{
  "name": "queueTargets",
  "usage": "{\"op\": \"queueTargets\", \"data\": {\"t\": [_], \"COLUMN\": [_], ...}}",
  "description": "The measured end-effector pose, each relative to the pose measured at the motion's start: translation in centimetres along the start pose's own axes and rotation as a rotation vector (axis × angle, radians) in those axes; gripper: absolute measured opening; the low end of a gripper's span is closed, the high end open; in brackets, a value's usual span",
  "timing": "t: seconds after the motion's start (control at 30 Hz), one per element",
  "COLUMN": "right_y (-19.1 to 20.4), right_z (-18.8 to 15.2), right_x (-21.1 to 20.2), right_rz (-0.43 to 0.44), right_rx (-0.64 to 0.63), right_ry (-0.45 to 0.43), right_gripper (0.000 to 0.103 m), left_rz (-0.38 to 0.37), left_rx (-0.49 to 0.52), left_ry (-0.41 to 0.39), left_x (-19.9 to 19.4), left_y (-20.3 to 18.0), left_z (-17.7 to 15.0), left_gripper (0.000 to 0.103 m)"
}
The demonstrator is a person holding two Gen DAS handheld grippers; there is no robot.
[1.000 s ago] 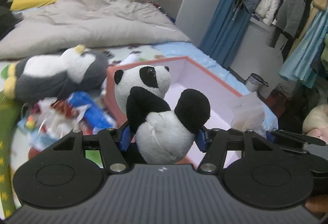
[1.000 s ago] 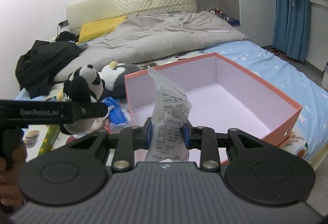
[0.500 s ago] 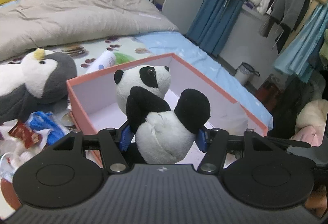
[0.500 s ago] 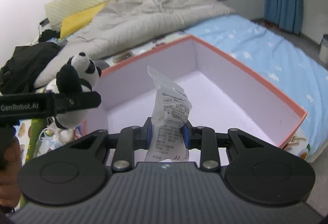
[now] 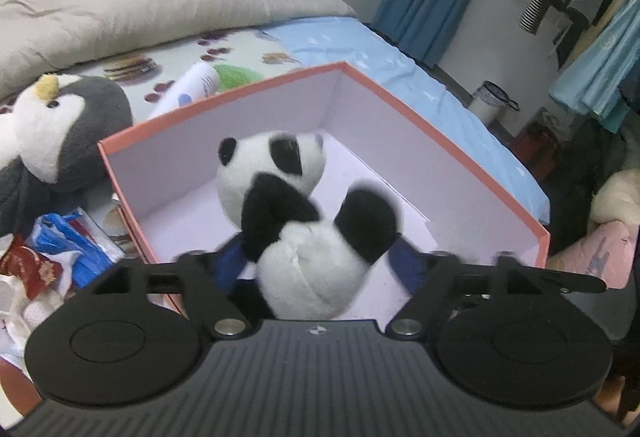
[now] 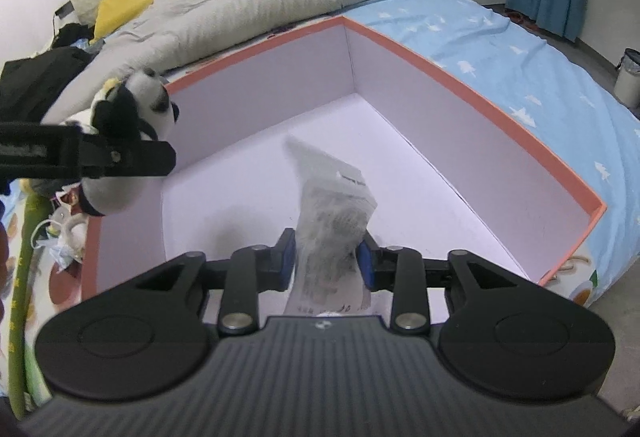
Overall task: Organize soft objects
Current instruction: 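Open both tools to drop the panda plush and clear bag into the box, then move both tools back to the pile of wrappers beside the penguin plush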
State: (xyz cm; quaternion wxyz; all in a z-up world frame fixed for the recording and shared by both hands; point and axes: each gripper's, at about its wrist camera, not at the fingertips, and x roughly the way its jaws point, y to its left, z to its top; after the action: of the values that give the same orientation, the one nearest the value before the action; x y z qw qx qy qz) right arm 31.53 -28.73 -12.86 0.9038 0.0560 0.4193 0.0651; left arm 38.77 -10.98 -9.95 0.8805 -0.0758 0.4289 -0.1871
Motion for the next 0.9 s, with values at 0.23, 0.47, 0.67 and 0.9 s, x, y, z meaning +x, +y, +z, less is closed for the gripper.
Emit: {"op": "queueTargets", "data": {"t": [0.23,0.47,0.67,0.9], "right_y": [-0.3,0.5,1.9,3.1], "right_z": [-0.4,-0.8,-1.5,-2.8], "right_x": [-1.0,-3.3,-5.5,-7.9], "right_rz": [0.002,0.019,0.051,0.079], "right_rx": [0.016,-0.002,-0.03,-0.045], "right_ry": [-0.028,-0.102,-0.159,-0.212], "right_gripper": [0.06,0.06,0.06,0.06], "left_rz": [0.009,0.034,0.048,0.054], "left_rx": [-0.017,0.001,0.02,0.003], "left_ry": [-0.056,-0.152,-0.21,-0.272], "left_x": [-1.4,-5.2,-8.1,-11.6], "left_y": [0.3,-0.2,-0.6,-0.4], "left_z": [-0.8,-1.8,-3.3,-5.5], "left_gripper": [0.085,0.085,0.085,0.085]}}
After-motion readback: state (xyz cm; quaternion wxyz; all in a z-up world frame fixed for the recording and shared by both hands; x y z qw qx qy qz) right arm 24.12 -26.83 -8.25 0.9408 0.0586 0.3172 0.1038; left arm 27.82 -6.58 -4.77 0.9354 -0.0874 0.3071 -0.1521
